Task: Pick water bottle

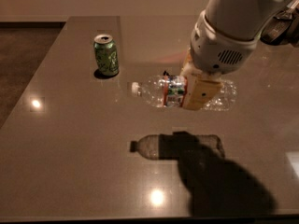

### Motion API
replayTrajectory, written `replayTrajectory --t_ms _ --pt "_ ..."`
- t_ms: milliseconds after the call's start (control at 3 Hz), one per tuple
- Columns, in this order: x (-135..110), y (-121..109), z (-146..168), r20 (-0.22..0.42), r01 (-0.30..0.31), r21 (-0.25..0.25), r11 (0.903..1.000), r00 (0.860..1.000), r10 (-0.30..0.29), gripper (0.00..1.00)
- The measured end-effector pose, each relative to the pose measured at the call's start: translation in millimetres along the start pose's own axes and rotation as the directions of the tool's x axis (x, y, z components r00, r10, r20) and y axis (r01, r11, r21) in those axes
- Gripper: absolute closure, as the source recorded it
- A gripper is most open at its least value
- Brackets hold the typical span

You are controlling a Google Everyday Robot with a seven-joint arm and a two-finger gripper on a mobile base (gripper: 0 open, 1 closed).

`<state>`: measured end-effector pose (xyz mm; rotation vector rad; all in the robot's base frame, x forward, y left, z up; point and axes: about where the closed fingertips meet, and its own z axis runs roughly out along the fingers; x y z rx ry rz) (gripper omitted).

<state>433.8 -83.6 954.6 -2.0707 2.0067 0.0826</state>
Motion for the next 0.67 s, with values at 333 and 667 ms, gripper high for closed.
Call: replayTrajectory --t_ms 333,667 --pt "-7.9 1.3 -20.3 0.029 0.035 0.016 0.9993 0.999 -0.036 1.0" --pt "-7.9 1.3 -20.3 0.029 0.035 0.016 0.9993 0.999 -0.036 1.0"
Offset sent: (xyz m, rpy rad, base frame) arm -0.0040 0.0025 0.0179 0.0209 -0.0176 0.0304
